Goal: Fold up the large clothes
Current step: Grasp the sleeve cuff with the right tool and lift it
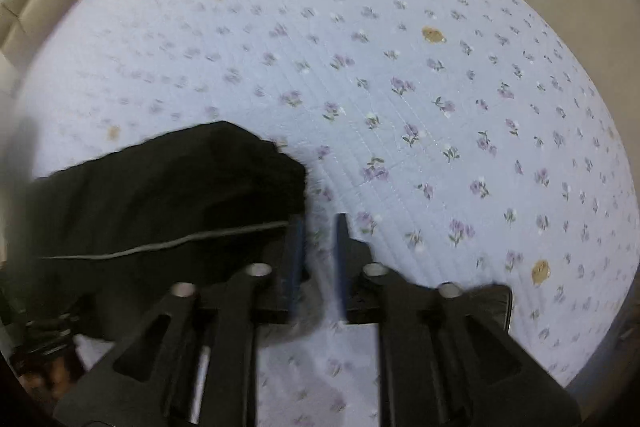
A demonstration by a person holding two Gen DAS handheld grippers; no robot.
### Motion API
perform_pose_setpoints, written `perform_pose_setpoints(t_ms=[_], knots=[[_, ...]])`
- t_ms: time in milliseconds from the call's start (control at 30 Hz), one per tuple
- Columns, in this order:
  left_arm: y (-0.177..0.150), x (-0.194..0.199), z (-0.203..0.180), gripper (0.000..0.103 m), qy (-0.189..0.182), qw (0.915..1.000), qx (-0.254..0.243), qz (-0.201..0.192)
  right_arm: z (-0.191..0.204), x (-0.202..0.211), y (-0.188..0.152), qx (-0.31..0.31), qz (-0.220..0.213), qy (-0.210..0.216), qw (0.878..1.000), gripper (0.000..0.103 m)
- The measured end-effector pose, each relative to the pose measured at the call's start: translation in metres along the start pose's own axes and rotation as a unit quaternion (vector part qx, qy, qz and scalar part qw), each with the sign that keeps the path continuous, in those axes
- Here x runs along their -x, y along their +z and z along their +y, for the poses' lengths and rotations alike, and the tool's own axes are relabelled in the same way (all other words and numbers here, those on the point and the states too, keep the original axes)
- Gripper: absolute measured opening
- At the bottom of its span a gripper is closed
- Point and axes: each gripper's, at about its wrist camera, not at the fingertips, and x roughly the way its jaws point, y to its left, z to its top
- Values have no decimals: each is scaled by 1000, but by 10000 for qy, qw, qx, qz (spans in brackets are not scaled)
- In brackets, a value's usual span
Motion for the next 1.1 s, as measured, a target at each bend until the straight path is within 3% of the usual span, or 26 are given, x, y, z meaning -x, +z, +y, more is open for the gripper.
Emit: perform_pose_setpoints(t_ms=[33,67,100,200,267,367,433,500,633,700,767,833,1100], knots=[[0,0,-2,98,10,10000,11,3,5,8,-4,-4,-66,113,9999,70],[0,0,-1,98,11,10000,34,15,6,13,-7,-7,-110,190,9998,78],[0,-1,-2,98,12,10000,52,23,8,17,-11,-5,-129,317,9994,82],[2,-3,-1,98,8,9999,128,53,4,1,-21,-324,179,759,9964,81],[2,-3,-1,98,9,9999,144,62,-3,-18,-28,-731,431,1141,9898,78],[2,-4,-2,98,15,9999,90,54,-7,-40,-31,-1231,583,1819,9738,64],[2,-5,-2,98,15,10000,77,49,-3,-42,-27,-1284,566,1959,9705,31],[3,-5,-2,98,12,9999,94,66,1,-32,-21,-1219,388,1909,9733,19],[10,-9,-5,98,-4,9998,150,94,15,5,-22,-761,-128,1442,9865,17],[9,-12,-4,98,63,9998,127,117,20,-1,-22,-720,-51,1219,9899,16],[11,-10,-4,98,26,9998,181,65,18,-27,-24,-615,268,860,9940,16],[8,0,-1,98,-23,9996,281,43,18,-48,-27,-663,579,767,9932,17],[-15,60,45,98,254,9979,509,-317,68,9,-29,255,-134,329,9990,14]])
